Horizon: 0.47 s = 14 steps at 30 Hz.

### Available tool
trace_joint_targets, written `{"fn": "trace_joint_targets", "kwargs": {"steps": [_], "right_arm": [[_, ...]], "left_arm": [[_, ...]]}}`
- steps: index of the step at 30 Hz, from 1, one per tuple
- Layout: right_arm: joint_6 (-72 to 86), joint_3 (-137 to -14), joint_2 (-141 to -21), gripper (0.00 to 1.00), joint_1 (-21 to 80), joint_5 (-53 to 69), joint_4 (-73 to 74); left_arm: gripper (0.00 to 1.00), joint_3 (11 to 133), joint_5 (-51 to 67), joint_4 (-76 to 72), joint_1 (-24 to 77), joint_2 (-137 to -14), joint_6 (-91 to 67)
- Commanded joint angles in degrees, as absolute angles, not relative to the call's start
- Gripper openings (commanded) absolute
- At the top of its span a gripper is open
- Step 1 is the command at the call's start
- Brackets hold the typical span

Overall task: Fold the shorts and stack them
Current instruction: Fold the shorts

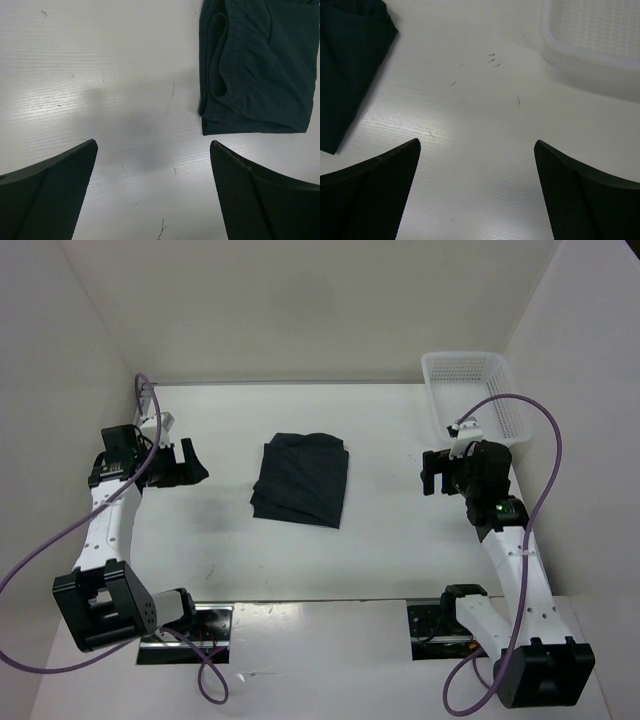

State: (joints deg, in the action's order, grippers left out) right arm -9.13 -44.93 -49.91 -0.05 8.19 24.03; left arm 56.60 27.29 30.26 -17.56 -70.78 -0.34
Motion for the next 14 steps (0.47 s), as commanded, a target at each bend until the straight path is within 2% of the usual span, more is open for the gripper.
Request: {"fn": "trace_joint_targets", "kwargs": {"steps": [1,14], "right_arm": [[-7.7,-44.7,-48.5,0.99,-0.5,9.2,21.3],[-5.1,-44.2,-48.5,0.99,-0.5,5.1,20.2]], "left_arm": [[1.0,56.0,28.7,28.6,-17.9,-69.2,0.0],[1.0,55.5,28.7,28.0,-17.9,-69.2,0.0]]}}
